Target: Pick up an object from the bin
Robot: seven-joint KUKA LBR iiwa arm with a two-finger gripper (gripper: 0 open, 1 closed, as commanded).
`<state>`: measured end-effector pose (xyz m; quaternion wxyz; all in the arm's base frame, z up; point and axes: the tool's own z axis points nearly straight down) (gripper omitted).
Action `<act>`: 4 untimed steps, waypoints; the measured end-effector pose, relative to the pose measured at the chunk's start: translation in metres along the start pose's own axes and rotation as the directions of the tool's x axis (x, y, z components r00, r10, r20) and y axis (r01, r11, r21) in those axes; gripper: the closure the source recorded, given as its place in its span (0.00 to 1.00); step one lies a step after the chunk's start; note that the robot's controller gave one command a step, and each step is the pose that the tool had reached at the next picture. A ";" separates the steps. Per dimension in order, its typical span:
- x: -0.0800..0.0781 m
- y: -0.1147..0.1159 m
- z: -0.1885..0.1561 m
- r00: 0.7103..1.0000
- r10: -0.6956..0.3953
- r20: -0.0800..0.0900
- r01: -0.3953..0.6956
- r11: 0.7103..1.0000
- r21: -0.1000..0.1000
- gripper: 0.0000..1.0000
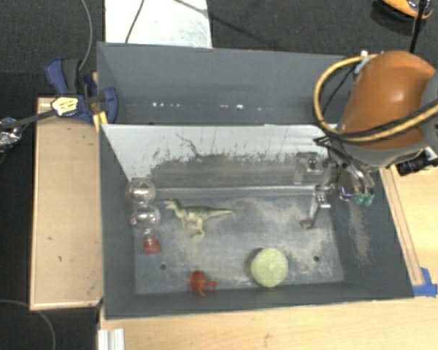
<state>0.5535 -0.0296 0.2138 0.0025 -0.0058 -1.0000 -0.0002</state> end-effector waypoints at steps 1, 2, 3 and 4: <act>-0.001 0.000 -0.005 1.000 0.000 0.008 0.000 1.000 0.000 0.00; 0.014 0.000 0.018 0.995 -0.100 0.015 0.100 0.995 0.002 0.00; 0.022 0.016 0.072 0.948 -0.317 0.012 0.317 0.949 0.005 0.00; 0.041 0.021 0.113 0.841 -0.541 0.011 0.541 0.841 0.006 0.00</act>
Offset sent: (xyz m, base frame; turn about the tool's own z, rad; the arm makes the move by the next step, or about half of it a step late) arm -0.0557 0.0003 -0.0783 -0.2858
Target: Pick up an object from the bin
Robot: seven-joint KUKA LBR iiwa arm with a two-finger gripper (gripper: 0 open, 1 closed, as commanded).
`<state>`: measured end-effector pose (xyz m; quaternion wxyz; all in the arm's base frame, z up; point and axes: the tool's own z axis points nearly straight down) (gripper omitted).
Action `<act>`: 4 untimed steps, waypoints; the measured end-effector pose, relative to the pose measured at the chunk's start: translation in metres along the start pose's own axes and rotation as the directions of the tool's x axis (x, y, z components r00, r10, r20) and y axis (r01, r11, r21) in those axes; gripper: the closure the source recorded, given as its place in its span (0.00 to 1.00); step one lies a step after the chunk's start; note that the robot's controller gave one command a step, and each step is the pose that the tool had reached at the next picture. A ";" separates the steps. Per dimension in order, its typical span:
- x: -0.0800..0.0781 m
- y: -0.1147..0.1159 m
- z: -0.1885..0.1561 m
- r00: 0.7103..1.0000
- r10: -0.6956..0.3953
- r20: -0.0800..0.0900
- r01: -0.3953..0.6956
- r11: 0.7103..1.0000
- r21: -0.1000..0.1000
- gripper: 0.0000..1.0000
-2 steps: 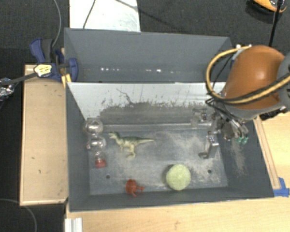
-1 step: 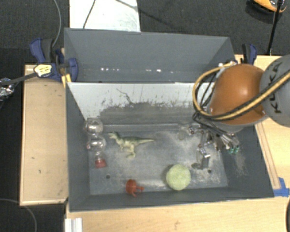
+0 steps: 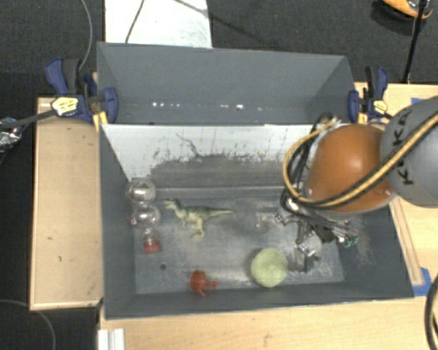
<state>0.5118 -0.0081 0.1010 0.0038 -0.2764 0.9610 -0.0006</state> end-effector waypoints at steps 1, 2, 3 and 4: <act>0.019 0.007 0.024 0.995 -0.097 0.000 0.097 0.995 0.001 0.00; -0.001 0.028 0.031 0.977 -0.214 0.004 0.214 0.977 0.001 1.00; -0.001 0.028 0.031 0.977 -0.215 0.004 0.215 0.977 0.001 1.00; -0.008 0.018 0.031 0.963 -0.269 0.004 0.269 0.963 -0.001 1.00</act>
Offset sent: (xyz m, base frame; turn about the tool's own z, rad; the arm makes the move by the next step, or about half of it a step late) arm -0.0146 0.0236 -0.0310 -0.2171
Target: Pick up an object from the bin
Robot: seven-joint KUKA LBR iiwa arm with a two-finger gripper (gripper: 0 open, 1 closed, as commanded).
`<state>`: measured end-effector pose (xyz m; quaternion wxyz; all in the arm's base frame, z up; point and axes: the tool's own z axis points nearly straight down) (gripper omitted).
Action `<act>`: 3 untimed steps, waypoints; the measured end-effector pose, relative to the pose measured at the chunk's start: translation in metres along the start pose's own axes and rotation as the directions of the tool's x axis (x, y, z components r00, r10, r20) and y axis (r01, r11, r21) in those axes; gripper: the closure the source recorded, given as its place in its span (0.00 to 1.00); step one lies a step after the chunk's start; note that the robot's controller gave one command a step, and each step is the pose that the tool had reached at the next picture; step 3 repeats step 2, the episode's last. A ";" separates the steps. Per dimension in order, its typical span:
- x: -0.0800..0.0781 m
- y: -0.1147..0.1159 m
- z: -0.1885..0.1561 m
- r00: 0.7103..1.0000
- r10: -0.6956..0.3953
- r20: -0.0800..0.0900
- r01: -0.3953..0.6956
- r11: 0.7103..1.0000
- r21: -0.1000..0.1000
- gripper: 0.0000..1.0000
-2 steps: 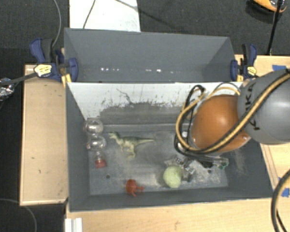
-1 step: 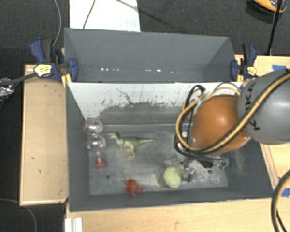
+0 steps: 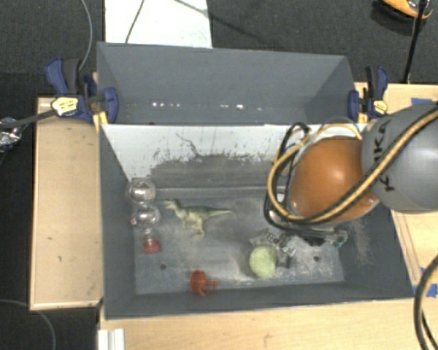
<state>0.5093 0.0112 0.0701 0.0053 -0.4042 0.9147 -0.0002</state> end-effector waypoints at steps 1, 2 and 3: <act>0.005 -0.016 0.000 0.999 -0.044 0.004 0.044 0.999 0.005 1.00; -0.003 -0.037 -0.162 0.992 -0.125 0.004 0.125 0.992 0.005 1.00; -0.003 -0.037 -0.162 0.992 -0.125 0.004 0.125 0.992 0.005 1.00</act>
Offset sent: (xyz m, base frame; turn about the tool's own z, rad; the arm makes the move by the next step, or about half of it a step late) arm 0.0262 -0.0236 0.1599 -0.1288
